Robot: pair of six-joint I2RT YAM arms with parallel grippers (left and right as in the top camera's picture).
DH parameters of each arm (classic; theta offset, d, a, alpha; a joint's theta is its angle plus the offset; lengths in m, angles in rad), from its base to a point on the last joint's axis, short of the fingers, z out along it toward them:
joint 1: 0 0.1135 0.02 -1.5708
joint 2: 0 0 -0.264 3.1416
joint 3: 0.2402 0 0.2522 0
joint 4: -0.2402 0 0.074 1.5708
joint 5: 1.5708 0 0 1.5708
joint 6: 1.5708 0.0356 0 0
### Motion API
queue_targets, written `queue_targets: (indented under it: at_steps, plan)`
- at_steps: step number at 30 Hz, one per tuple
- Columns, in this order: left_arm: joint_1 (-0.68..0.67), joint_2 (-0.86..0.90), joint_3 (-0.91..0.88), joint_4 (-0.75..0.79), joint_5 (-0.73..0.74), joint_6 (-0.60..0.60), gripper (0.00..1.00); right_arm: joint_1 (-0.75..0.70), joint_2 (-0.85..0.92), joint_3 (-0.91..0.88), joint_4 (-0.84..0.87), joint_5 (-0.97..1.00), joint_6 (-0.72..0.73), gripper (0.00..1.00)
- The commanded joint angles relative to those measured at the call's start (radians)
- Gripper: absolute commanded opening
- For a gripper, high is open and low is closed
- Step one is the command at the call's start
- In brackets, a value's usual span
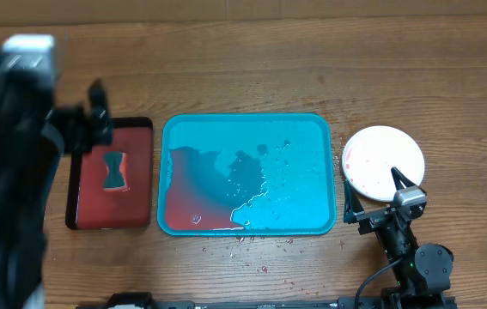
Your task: Clean dirty plates on tray and stack at the side
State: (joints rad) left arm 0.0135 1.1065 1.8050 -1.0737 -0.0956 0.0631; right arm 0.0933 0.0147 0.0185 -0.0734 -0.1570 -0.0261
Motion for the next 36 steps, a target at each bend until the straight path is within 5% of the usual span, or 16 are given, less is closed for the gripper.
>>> queue_targets:
  at_steps: [1,20,36]
  plan:
    - [-0.003,-0.172,-0.257,0.172,-0.035,0.035,1.00,0.005,-0.012,-0.011,0.004,0.007,-0.004,1.00]
    - [-0.002,-0.983,-1.547,0.996,0.142,0.057,1.00,0.005,-0.012,-0.011,0.004,0.007,-0.004,1.00]
    - [-0.002,-1.103,-1.800,0.998,0.144,0.056,1.00,0.005,-0.012,-0.011,0.004,0.007,-0.004,1.00]
